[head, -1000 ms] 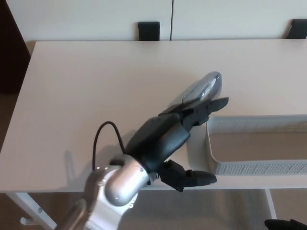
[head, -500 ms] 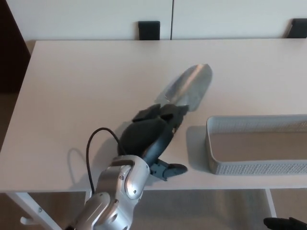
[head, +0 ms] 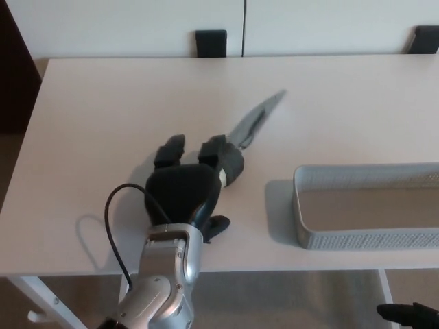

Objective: The robot walks towards a desk on which a shovel is kept on the left hand side and a container is kept on the right hand side. The robot picks up the shovel using its left hand and places it in the container.

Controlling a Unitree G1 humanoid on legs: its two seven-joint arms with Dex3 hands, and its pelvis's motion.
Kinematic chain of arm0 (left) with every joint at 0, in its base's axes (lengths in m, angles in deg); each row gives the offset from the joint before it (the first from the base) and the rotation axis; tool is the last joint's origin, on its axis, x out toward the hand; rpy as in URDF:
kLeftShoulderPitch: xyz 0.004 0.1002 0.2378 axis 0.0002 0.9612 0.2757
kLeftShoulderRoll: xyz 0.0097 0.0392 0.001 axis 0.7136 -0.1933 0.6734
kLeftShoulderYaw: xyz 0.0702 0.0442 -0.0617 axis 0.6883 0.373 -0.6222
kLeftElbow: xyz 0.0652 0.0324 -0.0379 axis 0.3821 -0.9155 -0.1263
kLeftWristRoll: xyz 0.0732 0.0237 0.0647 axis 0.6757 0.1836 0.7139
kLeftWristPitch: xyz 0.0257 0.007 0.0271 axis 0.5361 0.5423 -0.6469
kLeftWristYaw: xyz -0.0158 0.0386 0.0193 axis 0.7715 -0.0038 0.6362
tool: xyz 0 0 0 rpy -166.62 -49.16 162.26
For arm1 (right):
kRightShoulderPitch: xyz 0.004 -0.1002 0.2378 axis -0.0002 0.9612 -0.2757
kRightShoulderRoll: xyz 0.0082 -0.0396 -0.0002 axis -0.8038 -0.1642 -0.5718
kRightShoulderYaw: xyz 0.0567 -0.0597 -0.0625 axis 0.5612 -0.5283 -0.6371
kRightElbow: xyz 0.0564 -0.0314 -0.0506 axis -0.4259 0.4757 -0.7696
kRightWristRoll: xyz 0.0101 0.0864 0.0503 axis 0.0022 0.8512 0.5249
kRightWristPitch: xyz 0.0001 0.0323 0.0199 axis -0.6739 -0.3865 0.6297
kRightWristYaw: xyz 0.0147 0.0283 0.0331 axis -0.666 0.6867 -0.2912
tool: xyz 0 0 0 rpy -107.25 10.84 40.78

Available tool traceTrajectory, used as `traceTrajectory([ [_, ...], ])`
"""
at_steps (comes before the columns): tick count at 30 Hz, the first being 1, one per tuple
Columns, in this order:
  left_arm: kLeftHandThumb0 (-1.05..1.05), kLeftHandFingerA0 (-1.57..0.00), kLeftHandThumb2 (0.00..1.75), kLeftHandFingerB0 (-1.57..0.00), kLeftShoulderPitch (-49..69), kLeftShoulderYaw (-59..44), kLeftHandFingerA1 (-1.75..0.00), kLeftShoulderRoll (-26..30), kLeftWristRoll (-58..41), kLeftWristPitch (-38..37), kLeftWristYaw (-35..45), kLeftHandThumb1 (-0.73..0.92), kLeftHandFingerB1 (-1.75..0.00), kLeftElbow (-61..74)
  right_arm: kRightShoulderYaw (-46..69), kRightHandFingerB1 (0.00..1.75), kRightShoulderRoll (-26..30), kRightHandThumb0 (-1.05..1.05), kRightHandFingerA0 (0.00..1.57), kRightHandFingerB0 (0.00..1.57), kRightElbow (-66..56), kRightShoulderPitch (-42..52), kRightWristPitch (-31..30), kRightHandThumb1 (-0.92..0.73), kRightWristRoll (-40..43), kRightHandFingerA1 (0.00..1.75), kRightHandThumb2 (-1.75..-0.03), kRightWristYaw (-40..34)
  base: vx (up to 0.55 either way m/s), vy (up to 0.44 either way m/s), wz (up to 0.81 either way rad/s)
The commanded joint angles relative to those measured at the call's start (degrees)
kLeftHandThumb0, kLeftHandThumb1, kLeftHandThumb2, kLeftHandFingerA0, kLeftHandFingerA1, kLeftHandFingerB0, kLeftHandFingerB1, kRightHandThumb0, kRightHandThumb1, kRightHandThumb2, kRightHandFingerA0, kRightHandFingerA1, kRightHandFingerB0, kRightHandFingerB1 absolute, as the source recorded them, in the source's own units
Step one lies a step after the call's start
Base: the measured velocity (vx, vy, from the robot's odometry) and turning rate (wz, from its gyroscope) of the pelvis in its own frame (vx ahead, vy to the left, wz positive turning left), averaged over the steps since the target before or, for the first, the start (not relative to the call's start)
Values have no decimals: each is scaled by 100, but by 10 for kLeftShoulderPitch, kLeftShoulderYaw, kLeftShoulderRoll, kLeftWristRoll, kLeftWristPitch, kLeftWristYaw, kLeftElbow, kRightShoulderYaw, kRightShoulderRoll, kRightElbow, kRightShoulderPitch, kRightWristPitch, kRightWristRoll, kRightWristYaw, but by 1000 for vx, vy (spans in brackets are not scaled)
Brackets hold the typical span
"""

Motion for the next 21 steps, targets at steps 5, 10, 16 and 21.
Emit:
traceTrajectory([
  [5,-50,-6,59,-7,3,-3,-24,4,42,15,-76,49,-23,-14,2,49,13,-15,75,50,7,-13,-12,-51,-6,62,-54,-4,0,0,0],
  [10,-51,-1,55,-7,16,-9,-25,4,27,-3,-95,50,-25,-12,0,49,16,-17,74,51,3,-2,-9,-52,-8,61,-53,-1,0,0,0],
  [16,-50,0,73,-9,6,-27,-25,-4,2,2,-53,36,-30,-21,-1,47,16,-16,75,51,-4,-4,-17,-51,-11,60,-54,-5,0,0,0],
  [21,-56,-10,65,-6,-21,-50,-34,8,-68,-49,39,45,-22,-36,-4,48,17,-15,75,51,2,-12,-10,-51,-12,60,-54,-2,0,0,0],
])
